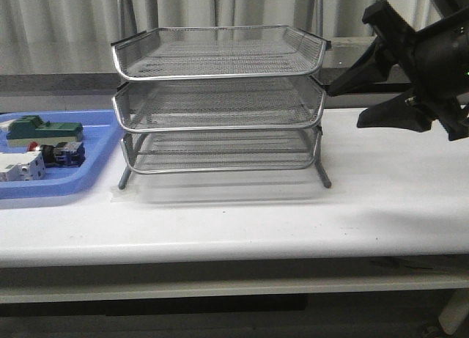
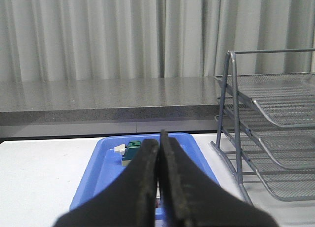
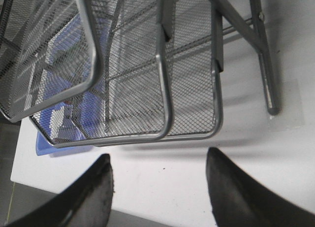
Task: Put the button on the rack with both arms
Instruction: 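Reach the right gripper to the front edge of the middle wire tray, then pull the middle wire tray out toward the robot with the right gripper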
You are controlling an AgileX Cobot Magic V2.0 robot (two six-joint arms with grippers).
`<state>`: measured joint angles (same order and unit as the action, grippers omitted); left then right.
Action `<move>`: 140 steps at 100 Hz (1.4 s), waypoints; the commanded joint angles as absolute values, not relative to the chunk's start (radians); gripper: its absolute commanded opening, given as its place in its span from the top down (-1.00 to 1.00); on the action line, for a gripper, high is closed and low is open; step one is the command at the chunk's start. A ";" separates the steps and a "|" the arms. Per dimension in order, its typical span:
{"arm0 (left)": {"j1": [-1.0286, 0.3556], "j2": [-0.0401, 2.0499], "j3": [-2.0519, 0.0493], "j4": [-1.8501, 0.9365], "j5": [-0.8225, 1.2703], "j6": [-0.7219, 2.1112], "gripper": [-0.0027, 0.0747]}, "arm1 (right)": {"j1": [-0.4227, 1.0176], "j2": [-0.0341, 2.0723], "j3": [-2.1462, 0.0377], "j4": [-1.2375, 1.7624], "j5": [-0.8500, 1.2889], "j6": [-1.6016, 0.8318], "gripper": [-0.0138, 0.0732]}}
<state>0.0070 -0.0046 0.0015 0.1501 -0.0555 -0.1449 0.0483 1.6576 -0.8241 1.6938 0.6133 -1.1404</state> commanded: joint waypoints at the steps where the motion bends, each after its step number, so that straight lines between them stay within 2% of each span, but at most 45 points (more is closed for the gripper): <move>1: 0.001 -0.039 0.047 0.144 -0.137 -0.154 0.92 | 0.042 1.662 -0.873 1.775 0.704 -1.188 -0.32; 18: 0.001 -0.039 0.047 0.144 -0.137 -0.154 0.92 | 0.048 1.727 -0.935 1.782 0.743 -1.188 -0.32; 75: 0.001 -0.039 0.047 0.144 -0.137 -0.154 0.92 | 0.151 1.873 -1.090 1.807 0.676 -1.188 -0.30; 82: 0.001 -0.039 0.047 0.144 -0.137 -0.154 0.92 | 0.151 1.879 -1.090 1.808 0.671 -1.188 -0.18; 97: 0.001 -0.039 0.047 0.144 -0.137 -0.154 0.92 | 0.151 1.896 -1.090 1.808 0.671 -1.188 0.31; 109: 0.001 -0.039 0.047 0.144 -0.137 -0.154 0.92 | 0.151 1.904 -1.083 1.807 0.672 -1.188 0.59; 115: 0.001 -0.039 0.047 0.144 -0.137 -0.154 0.92 | 0.151 1.908 -1.083 1.806 0.677 -1.188 0.65; 140: 0.001 -0.039 0.047 0.144 -0.137 -0.154 0.92 | 0.151 1.907 -1.039 1.793 0.681 -1.188 0.65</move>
<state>0.0070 -0.0046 0.0015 0.1501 -0.0555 -0.1449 0.1494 1.9506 -1.0486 1.8100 0.6570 -1.1636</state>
